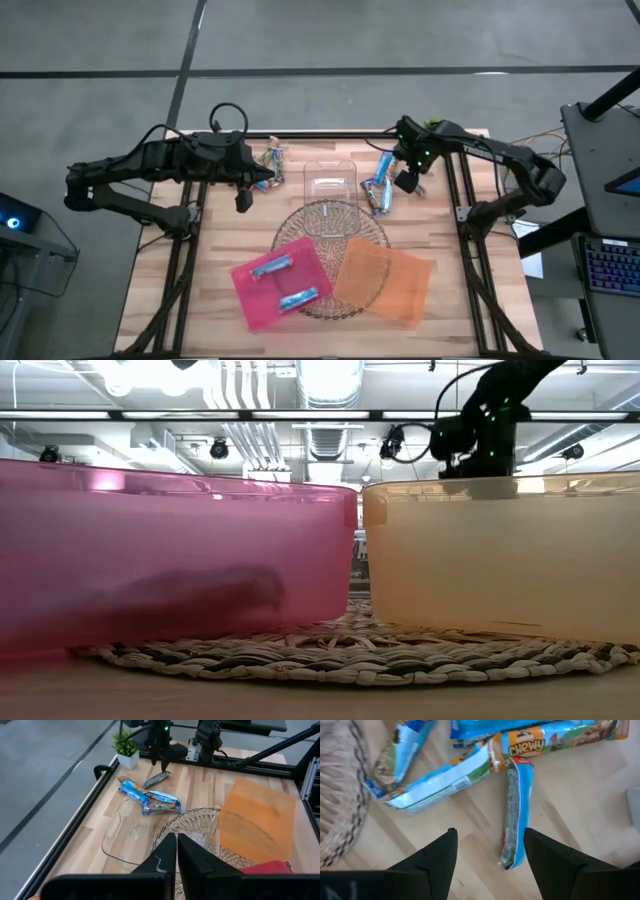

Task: Pick and place Granola Bars by type
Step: Put the red granola bar into the red bin

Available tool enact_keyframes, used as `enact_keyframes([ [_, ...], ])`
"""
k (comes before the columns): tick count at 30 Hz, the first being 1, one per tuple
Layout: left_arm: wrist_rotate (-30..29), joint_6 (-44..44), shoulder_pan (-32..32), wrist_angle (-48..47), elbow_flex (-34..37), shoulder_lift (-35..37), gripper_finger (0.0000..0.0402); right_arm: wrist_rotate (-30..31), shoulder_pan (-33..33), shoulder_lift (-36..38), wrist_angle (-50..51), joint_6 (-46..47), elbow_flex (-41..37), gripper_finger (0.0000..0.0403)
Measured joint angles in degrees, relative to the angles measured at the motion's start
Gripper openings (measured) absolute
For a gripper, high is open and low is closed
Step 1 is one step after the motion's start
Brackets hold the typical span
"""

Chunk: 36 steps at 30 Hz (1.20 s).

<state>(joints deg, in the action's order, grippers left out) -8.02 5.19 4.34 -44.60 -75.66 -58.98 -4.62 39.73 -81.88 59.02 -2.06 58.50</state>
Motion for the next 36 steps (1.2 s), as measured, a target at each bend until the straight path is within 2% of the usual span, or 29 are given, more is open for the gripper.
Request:
enact_keyframes([
  [13,-0.02,0.96,0.04,0.0,0.0,-0.02,0.0,0.09,1.35,-7.81,-1.84,-3.31,-0.02,0.0219],
  [20,0.0,1.01,0.04,-0.02,0.0,-0.02,0.0,3.29,1.31,-10.14,-2.45,-4.18,-0.03,0.0219],
  [36,-0.02,0.9,0.09,-0.44,0.0,-0.02,0.0,5.07,1.31,-15.12,-4.36,-3.96,-0.24,0.0219],
])
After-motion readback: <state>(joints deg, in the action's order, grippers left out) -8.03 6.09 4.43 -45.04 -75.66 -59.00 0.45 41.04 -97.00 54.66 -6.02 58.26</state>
